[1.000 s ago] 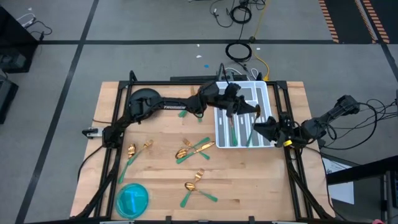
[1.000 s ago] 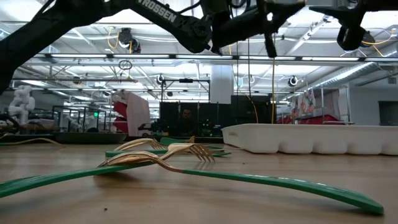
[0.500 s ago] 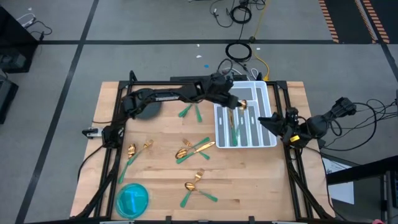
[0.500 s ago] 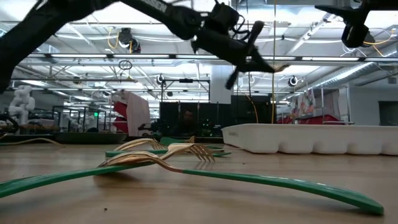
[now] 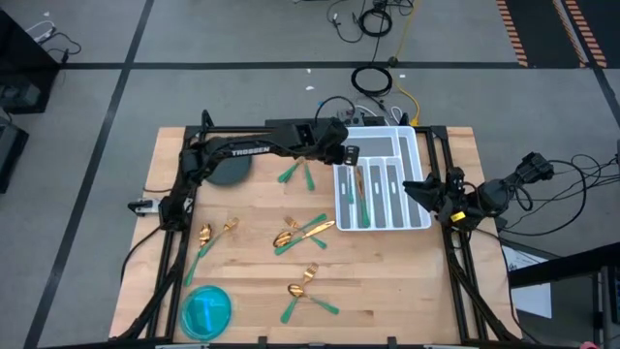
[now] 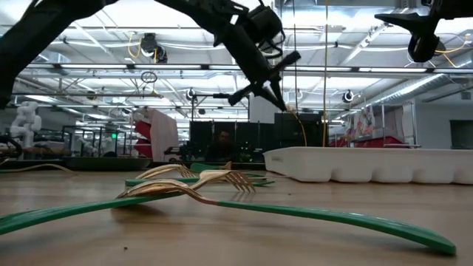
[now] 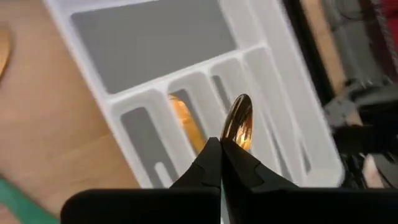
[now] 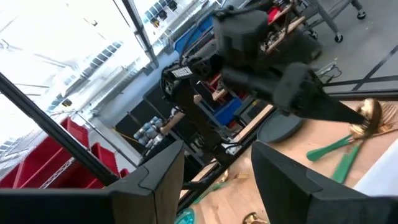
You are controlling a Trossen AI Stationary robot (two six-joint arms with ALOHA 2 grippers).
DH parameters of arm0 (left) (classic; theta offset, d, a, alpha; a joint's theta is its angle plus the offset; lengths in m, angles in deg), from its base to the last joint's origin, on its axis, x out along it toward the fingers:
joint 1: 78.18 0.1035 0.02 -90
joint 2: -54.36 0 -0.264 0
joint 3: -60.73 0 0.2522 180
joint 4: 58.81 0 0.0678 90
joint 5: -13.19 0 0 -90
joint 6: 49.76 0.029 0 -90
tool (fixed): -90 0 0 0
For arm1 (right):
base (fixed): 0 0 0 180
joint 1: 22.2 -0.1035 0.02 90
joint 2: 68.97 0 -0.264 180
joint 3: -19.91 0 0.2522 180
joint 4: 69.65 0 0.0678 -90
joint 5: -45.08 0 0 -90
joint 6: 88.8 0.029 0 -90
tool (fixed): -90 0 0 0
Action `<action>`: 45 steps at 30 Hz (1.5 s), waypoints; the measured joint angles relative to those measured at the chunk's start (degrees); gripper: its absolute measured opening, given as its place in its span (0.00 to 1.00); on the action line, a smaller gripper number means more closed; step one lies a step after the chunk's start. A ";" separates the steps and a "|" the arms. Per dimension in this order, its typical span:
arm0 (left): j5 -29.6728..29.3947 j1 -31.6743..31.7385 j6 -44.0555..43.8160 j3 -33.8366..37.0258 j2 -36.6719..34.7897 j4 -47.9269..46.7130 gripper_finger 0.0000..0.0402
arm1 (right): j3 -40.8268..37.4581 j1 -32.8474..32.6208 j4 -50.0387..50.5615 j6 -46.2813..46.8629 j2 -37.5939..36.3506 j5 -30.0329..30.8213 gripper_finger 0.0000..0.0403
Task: Sort silverware
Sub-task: Put the green spoon on the silverware organizer
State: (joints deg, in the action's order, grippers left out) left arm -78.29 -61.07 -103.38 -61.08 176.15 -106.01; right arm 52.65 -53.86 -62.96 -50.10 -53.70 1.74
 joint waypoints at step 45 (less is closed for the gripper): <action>3.57 -1.47 -2.95 12.04 6.46 13.76 0.06 | -0.02 0.01 1.62 0.24 0.02 -2.00 0.45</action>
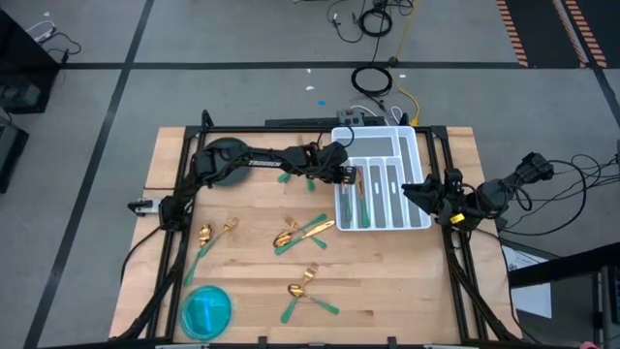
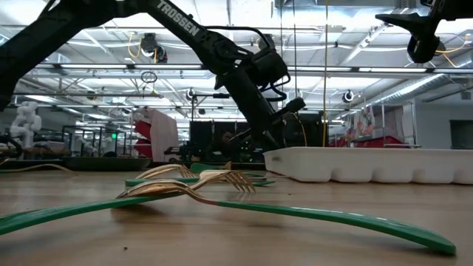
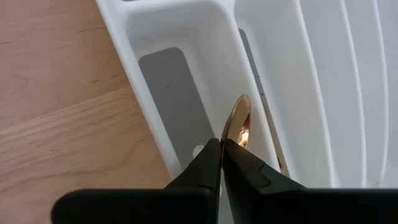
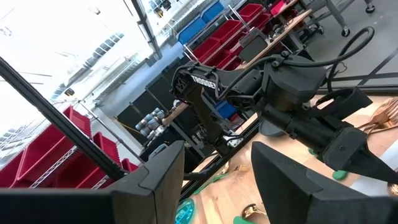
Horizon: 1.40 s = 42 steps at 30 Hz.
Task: Sort silverware
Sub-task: Put the green spoon on the silverware organizer, then put the green fork on the silverware organizer
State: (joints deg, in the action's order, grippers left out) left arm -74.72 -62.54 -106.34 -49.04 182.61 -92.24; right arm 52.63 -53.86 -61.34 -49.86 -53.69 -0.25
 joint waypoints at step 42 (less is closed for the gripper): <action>9.61 1.95 13.15 -2.68 0.15 -2.52 0.43 | 0.00 0.02 0.52 -2.60 0.00 -1.23 0.45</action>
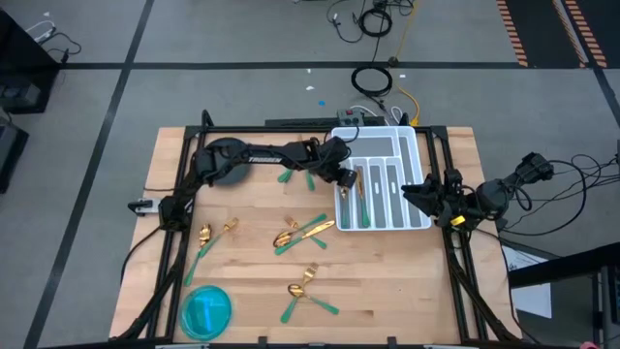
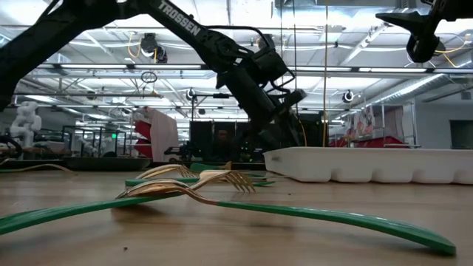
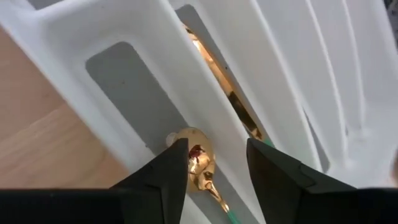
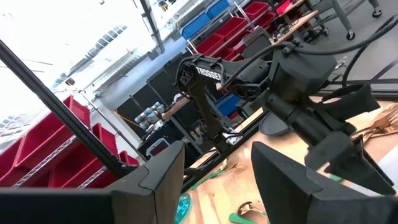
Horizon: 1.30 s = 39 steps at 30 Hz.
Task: Sort silverware
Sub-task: Put the green fork on the silverware organizer
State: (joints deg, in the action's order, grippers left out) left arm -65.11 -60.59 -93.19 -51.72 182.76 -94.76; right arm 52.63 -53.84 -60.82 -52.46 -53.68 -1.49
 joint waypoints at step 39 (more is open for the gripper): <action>-12.21 14.97 22.29 4.19 -8.61 -20.05 0.43 | 0.00 0.07 11.11 3.49 0.13 6.08 0.45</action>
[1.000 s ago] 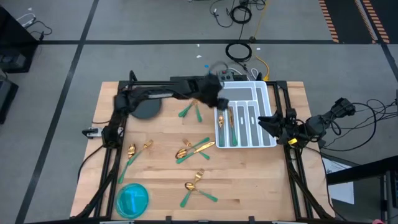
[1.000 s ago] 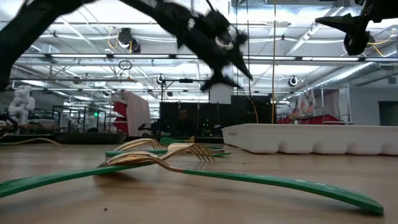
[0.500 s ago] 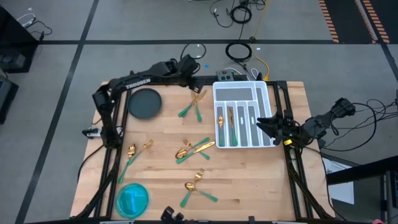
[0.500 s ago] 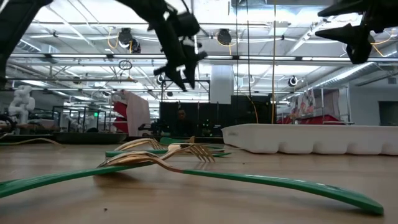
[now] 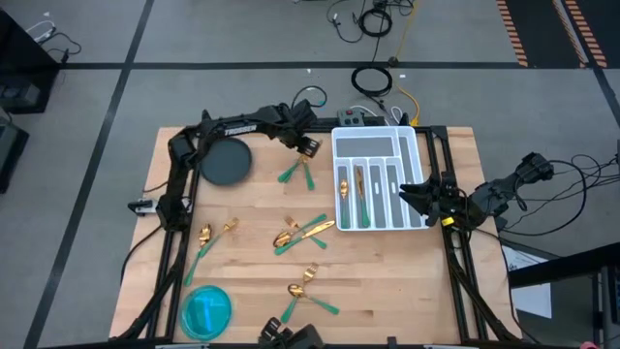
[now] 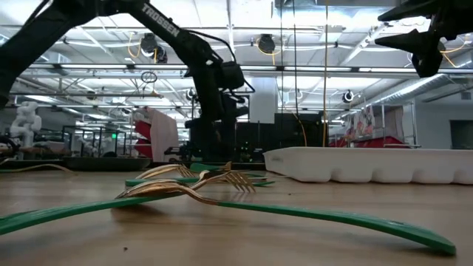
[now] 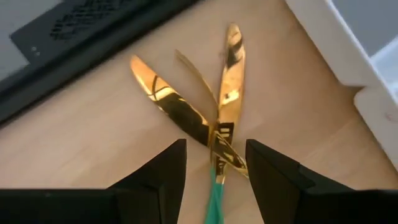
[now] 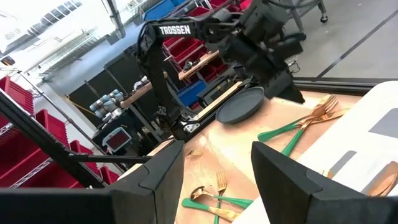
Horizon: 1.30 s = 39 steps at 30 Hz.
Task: Sort silverware
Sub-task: Put the green fork on the silverware organizer
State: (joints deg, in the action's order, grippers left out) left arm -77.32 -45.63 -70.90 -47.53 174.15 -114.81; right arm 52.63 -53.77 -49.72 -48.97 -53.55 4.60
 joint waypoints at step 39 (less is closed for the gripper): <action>4.89 -1.64 4.96 5.38 2.83 1.96 0.03 | 0.00 -0.02 -0.39 0.38 0.02 -0.11 0.45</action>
State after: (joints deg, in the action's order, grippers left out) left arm -72.43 -47.26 -65.94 -42.15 176.97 -112.85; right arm 52.63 -53.80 -50.11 -48.59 -53.53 4.49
